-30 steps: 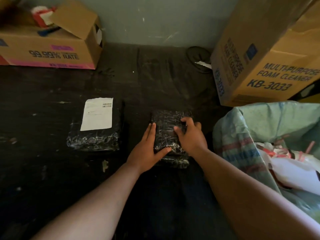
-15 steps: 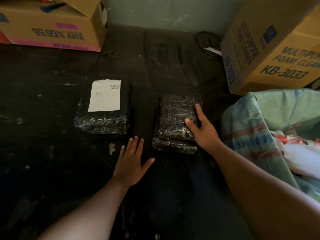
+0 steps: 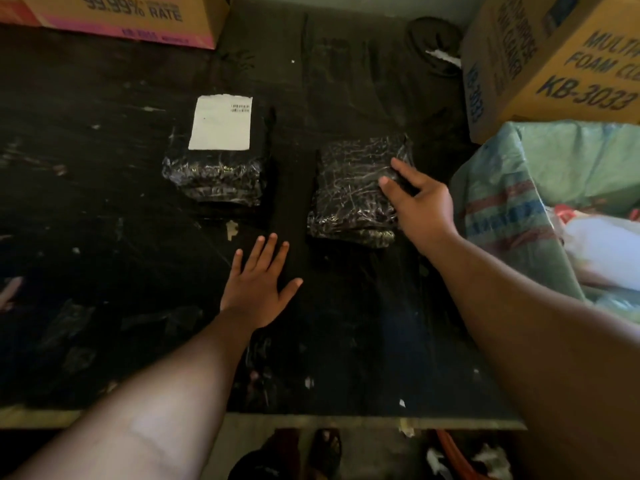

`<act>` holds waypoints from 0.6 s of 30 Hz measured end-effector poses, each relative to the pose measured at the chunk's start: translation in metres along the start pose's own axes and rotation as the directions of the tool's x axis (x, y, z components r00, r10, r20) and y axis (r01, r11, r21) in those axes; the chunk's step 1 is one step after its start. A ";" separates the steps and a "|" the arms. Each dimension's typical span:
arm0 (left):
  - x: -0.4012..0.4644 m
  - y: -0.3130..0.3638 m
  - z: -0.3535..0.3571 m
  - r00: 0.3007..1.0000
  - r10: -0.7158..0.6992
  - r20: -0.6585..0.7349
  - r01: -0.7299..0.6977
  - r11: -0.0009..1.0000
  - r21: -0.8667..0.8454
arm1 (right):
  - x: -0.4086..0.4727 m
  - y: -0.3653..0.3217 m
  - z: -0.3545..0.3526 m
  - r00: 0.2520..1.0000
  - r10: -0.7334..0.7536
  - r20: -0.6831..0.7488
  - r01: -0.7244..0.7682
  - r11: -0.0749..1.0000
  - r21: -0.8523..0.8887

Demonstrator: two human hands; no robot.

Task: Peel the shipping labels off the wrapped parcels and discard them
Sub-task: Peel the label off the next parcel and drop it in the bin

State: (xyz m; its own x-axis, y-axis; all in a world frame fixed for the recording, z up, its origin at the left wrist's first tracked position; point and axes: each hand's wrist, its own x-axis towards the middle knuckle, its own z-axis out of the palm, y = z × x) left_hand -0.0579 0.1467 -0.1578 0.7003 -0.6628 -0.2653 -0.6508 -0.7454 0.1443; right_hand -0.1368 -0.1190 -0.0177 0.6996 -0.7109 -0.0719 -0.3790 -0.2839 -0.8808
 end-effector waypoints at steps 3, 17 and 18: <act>-0.022 0.003 0.010 0.999 -0.020 -0.028 0.019 1.000 -0.015 | -0.045 0.021 0.001 0.999 0.036 0.019 -0.039 0.984 0.174; -0.070 0.012 0.035 0.982 -0.121 -0.143 0.106 0.989 -0.106 | -0.173 0.121 0.027 0.997 0.072 0.018 -0.074 0.984 0.162; -0.071 0.013 0.036 0.982 -0.124 -0.143 0.111 0.989 -0.100 | -0.175 0.124 0.028 0.997 0.075 0.034 -0.079 0.985 0.154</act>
State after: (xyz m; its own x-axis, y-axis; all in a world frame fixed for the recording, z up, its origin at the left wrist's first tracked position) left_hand -0.1265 0.1866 -0.1712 0.8104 -0.5684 -0.1421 -0.5367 -0.8175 0.2089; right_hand -0.2895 -0.0118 -0.1269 0.6893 -0.7080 -0.1536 -0.3356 -0.1241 -0.9338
